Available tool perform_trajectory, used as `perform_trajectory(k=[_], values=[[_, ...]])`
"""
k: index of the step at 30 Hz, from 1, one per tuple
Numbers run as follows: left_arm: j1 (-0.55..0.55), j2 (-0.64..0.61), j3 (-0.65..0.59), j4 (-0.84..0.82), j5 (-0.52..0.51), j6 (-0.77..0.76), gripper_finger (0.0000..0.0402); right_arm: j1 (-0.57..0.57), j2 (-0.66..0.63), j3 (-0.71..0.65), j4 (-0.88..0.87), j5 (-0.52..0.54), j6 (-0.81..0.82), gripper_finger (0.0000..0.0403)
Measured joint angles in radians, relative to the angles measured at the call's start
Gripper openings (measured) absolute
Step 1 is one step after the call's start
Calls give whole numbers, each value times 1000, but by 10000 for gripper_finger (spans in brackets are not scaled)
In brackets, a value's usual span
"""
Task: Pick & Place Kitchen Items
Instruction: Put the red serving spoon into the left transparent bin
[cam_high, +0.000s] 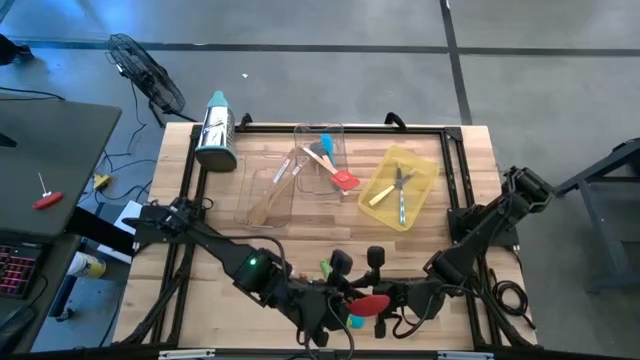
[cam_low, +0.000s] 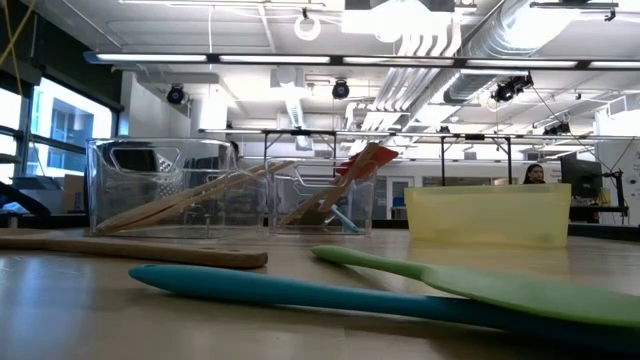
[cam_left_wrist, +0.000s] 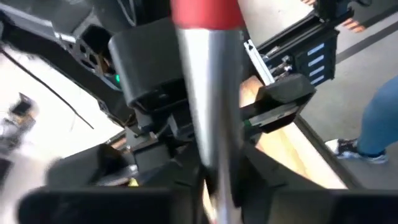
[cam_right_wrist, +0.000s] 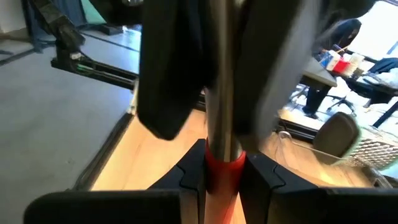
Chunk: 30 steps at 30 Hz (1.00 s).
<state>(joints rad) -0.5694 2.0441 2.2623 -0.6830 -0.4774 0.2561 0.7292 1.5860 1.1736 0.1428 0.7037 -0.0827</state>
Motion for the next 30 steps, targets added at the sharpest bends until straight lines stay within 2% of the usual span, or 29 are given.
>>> perform_trajectory(k=[2, 10, 14, 26, 30], values=[[0, 1, 0, -2, 0, -17, 43, 0, 0, 0, -14, 15, -16, 51], [0, 3, 0, -1, -1, -16, 43, 1, 0, -1, -18, 4, 3, 65], [-1, 5, -1, -1, -4, 5, 43, 0, 0, -1, -14, -7, 34, 103], [0, 5, -2, -9, -7, -7, 43, 15, 0, 0, -29, 12, 20, 255], [0, 5, -2, -36, -44, -21, 43, 32, 0, 0, -67, 153, 37, 272]])
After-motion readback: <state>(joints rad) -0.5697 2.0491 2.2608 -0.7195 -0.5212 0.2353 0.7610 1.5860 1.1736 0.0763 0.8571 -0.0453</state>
